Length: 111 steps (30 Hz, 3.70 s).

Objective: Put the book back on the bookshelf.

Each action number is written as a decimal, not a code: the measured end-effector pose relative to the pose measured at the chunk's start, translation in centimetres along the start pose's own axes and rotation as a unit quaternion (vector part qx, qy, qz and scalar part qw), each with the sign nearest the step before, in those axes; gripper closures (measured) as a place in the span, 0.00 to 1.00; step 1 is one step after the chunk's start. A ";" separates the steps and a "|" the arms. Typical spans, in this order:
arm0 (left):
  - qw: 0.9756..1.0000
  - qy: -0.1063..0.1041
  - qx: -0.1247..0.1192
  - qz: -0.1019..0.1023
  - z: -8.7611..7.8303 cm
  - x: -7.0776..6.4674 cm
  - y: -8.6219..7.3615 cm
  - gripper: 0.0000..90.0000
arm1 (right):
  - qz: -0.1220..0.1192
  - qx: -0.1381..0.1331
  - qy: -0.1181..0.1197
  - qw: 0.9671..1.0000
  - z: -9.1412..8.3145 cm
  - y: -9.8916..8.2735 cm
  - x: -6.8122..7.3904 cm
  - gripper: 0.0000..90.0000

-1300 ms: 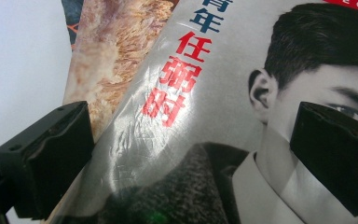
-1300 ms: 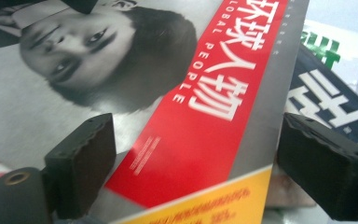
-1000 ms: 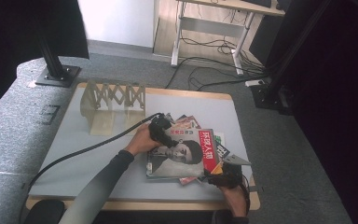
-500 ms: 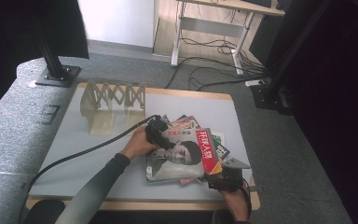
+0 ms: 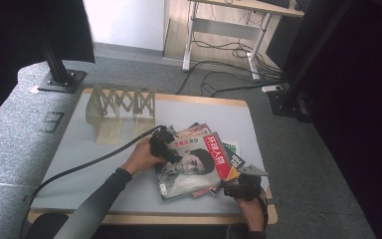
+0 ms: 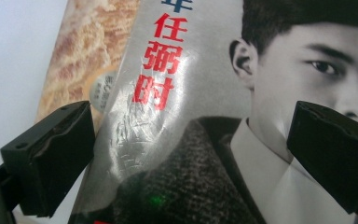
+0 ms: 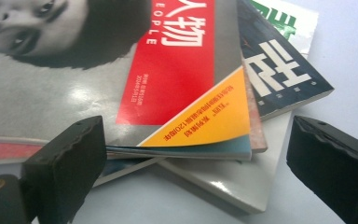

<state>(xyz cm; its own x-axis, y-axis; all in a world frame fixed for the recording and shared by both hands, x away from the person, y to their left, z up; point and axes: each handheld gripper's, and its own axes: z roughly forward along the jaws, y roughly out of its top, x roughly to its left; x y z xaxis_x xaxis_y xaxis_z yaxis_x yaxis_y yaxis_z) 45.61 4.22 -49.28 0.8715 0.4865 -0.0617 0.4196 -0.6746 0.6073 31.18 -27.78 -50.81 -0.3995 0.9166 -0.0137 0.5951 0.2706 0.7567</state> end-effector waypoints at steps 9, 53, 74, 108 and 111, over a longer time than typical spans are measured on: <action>0.999 0.012 0.024 0.019 -0.8 -0.8 -1.2 0.01 | 0.020 0.010 -0.015 1.000 1.0 1.1 -1.2 0.06; 0.999 0.034 -0.003 0.018 -2.4 -6.2 -6.1 0.08 | 0.044 0.020 -0.038 0.998 7.1 7.0 -5.0 0.14; 0.998 -0.002 -0.059 -0.004 -4.7 -4.6 -9.8 0.47 | 0.012 0.002 0.048 0.999 4.6 5.0 -1.4 0.15; 0.996 -0.018 -0.083 -0.010 -4.2 -4.3 -11.3 0.49 | 0.056 0.034 0.082 0.994 10.1 9.0 -5.2 0.13; 0.996 -0.017 -0.082 -0.008 -4.2 -4.3 -11.3 0.50 | 0.066 0.037 0.086 0.993 10.6 9.3 -5.6 0.10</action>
<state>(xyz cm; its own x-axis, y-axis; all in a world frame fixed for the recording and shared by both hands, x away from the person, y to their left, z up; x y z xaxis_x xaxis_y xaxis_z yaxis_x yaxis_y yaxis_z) 36.03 12.06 -52.56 0.8743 0.4753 -0.0984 0.3892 -0.5652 0.7274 46.35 -27.32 -50.67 -0.4245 0.8833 0.1988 0.6969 0.1785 0.6946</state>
